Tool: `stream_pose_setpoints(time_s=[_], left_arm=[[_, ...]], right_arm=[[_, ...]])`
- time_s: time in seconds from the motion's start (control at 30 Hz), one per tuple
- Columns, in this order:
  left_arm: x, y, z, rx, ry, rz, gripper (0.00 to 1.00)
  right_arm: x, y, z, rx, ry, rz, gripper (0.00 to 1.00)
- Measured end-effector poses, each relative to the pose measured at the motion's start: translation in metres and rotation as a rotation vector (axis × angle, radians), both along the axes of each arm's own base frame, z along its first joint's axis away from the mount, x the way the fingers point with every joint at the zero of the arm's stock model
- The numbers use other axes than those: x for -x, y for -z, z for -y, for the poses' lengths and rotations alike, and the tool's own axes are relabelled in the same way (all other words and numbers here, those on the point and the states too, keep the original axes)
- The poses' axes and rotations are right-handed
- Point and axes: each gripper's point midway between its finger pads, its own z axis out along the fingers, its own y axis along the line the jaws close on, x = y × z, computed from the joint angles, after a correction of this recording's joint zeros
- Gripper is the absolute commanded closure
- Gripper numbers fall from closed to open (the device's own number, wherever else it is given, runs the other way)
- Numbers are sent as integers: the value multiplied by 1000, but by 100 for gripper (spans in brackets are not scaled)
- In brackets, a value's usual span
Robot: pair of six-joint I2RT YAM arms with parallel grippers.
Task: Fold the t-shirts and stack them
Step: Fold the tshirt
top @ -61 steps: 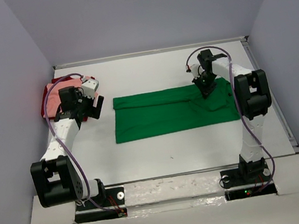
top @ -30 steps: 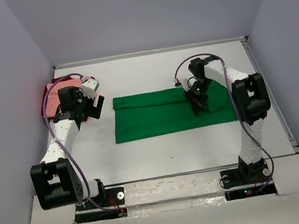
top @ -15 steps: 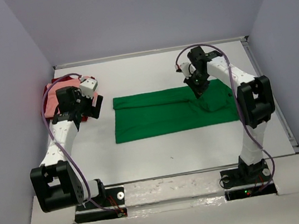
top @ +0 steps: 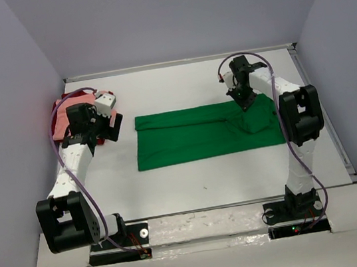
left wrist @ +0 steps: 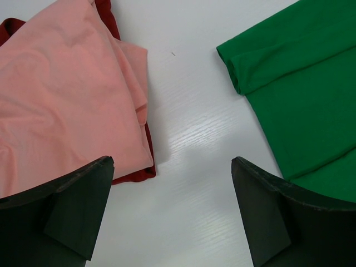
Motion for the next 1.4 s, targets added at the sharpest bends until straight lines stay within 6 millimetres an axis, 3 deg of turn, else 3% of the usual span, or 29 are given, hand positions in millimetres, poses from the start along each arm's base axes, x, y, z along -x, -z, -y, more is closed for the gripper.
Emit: stream_pose_setpoints(time_s=[0.27, 0.43, 1.03, 1.4], left_arm=[[0, 0, -1, 1, -1, -1, 1], [0, 0, -1, 5, 0, 0, 1], [0, 0, -1, 13, 5, 0, 1], [1, 0, 0, 16, 9, 0, 1]], right_arm=[[-7, 16, 18, 5, 42, -6, 100], [-6, 22, 18, -2, 45, -21, 100], [0, 33, 3, -89, 22, -70, 100], [15, 33, -10, -158, -15, -132, 100]])
